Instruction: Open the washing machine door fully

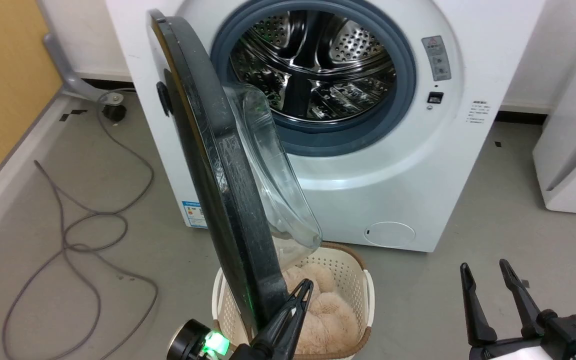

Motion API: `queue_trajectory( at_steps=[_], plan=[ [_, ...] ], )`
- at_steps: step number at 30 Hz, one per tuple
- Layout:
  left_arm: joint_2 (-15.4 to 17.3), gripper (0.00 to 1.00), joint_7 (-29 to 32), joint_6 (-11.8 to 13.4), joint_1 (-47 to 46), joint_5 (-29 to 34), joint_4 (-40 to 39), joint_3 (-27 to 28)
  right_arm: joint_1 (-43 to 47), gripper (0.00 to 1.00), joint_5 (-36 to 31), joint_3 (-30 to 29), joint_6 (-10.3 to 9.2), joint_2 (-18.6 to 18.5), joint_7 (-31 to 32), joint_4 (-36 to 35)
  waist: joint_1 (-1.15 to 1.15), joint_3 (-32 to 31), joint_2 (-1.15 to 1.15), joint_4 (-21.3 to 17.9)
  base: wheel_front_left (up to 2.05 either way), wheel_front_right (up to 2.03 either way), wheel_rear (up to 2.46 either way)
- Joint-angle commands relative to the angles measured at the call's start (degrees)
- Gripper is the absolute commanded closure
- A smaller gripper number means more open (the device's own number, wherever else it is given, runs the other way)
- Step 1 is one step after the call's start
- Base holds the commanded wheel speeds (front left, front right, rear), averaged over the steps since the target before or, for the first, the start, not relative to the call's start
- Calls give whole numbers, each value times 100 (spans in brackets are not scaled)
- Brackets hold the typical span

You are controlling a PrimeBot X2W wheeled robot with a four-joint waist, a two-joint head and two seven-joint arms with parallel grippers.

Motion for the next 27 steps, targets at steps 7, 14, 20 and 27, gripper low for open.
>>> queue_trajectory(
  at_steps=[7,14,20,27],
  plan=[
    [146,100,-24,26,166,-14,17,141,-15,0,32,16,5,26,-25,21,0,-13,0,253,0,0,0],
    [231,100,-24,67,280,-5,-79,216,-15,0,40,97,5,26,-25,20,0,20,0,552,0,0,0],
    [302,100,-24,132,343,7,-190,309,-10,0,36,110,5,26,-25,25,0,58,0,836,0,0,0],
    [418,100,-24,208,391,23,-322,431,-1,0,61,153,5,26,-25,39,0,119,0,1179,0,0,0]
  ],
)
